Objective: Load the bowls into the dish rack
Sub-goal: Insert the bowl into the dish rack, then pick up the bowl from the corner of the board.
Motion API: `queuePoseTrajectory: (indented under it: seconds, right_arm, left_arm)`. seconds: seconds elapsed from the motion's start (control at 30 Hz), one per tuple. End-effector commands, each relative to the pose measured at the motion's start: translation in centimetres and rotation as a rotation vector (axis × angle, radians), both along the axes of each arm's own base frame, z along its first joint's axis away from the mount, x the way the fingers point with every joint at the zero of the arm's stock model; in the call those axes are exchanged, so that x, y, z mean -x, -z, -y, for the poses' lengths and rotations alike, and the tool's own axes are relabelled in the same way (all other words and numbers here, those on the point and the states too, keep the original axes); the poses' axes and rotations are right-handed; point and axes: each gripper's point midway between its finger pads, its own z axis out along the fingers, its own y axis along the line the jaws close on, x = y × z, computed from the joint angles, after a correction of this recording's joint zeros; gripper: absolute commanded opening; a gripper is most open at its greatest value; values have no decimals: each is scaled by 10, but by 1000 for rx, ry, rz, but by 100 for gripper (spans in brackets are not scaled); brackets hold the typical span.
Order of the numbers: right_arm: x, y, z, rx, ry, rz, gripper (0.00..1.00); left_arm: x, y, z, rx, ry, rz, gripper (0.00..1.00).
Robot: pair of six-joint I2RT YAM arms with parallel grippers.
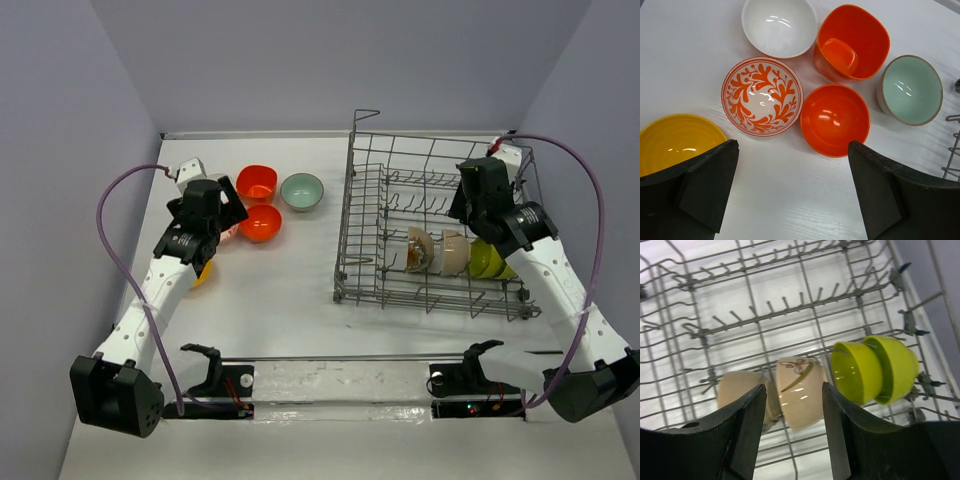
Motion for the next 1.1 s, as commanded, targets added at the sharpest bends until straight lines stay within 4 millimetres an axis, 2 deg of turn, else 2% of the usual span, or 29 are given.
queuePoseTrajectory:
  seconds: [0.0, 0.1, 0.13, 0.17, 0.23, 0.27, 0.4, 0.57, 0.7, 0.77, 0.87, 0.9, 1.0, 1.07]
  right_arm:
    - [-18, -13, -33, -114, -117, 22, 54]
    - [-16, 2, -48, -169, -172, -18, 53]
    - [-11, 1, -50, -187, -191, -10, 54]
    - [-7, 10, -54, -204, -214, -21, 57]
    - [-2, 9, -57, -229, -231, -2, 57]
    - [0, 2, -60, -258, -248, 31, 57]
    - [-5, -10, -70, -292, -289, 68, 55]
    - [-3, -5, -92, -350, -402, 54, 54]
    - [11, -6, -118, -472, -509, 46, 52]
    - [16, -3, -123, -491, -540, 38, 52]
    - [20, -5, -116, -469, -529, 65, 52]
    - [20, -4, -112, -458, -517, 72, 52]
    - [25, -8, -115, -474, -543, 85, 52]
    - [28, -8, -117, -484, -555, 86, 53]
  left_arm:
    - [-6, 13, -23, -2, -117, -17, 99]
    - [-9, 18, -34, 1, -154, -33, 99]
    - [-10, 18, -35, 11, -152, -36, 99]
    - [-13, 19, -37, 20, -163, -39, 99]
    - [-15, 19, -48, 37, -191, -33, 99]
    - [-16, 20, -49, 40, -195, -35, 99]
    - [-12, 29, -60, 3, -238, -77, 99]
    - [-4, 37, -81, -3, -349, -96, 99]
    - [12, 51, -106, -40, -469, -148, 99]
    - [18, 57, -109, -26, -522, -159, 99]
    - [29, 80, -108, 5, -551, -194, 99]
    - [38, 91, -117, 23, -609, -215, 99]
    - [56, 108, -126, 56, -690, -241, 99]
    - [66, 112, -130, 89, -726, -234, 99]
